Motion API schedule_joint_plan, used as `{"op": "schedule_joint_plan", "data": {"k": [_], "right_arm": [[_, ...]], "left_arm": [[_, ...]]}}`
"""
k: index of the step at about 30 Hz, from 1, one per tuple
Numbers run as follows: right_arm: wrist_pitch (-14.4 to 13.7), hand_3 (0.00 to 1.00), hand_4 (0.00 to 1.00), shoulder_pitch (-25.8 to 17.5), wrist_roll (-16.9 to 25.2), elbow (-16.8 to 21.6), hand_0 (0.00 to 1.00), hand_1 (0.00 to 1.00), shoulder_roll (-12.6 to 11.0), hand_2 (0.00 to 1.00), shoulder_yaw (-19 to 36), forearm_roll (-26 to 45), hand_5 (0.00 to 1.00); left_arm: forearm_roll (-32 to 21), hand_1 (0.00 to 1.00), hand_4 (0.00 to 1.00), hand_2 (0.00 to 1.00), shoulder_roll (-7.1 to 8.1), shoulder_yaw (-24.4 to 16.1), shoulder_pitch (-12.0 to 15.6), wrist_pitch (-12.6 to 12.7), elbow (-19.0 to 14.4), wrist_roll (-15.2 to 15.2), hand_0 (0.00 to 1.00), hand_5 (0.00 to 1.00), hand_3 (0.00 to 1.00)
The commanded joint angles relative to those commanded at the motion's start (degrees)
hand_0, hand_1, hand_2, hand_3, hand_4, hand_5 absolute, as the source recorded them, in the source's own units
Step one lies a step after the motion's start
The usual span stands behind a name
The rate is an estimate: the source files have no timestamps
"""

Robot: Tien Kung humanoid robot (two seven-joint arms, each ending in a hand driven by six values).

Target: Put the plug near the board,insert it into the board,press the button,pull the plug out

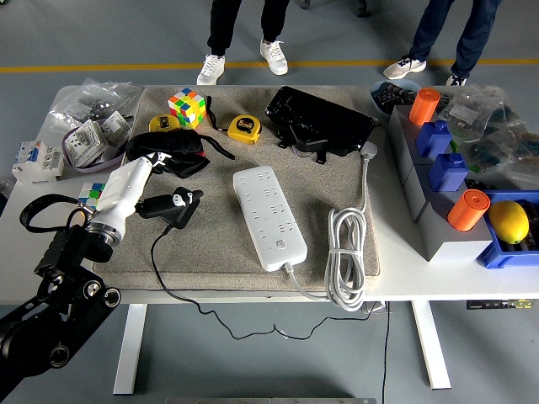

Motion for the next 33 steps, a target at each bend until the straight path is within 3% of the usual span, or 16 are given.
{"op": "schedule_joint_plan", "data": {"k": [14,22,23,33], "right_arm": [[0.03,0.546,0.826,0.06,0.07,0.11,0.604,0.601,-0.02,0.554,0.18,-0.16,0.312],[0.01,0.546,0.826,0.01,0.16,0.15,0.603,0.600,-0.05,0.554,0.19,-0.22,0.312],[0.00,0.546,0.826,0.00,0.17,0.16,0.603,0.602,-0.06,0.554,0.18,-0.23,0.311],[0.02,0.546,0.826,0.06,0.16,0.24,0.603,0.601,-0.07,0.554,0.38,-0.39,0.311]], "left_arm": [[7.62,0.668,0.998,0.707,-0.93,1.37,-0.94,-0.16,4.24,4.89,0.622,0.643,0.759],[7.67,0.650,0.998,0.686,-1.43,2.33,-1.42,-0.12,6.09,5.52,0.601,0.639,0.753],[7.50,0.588,0.998,0.621,-1.49,2.49,-1.49,0.14,6.24,5.48,0.520,0.621,0.730],[6.73,0.552,0.998,0.581,-2.18,3.96,-2.52,1.38,8.29,5.50,0.471,0.616,0.711]]}}
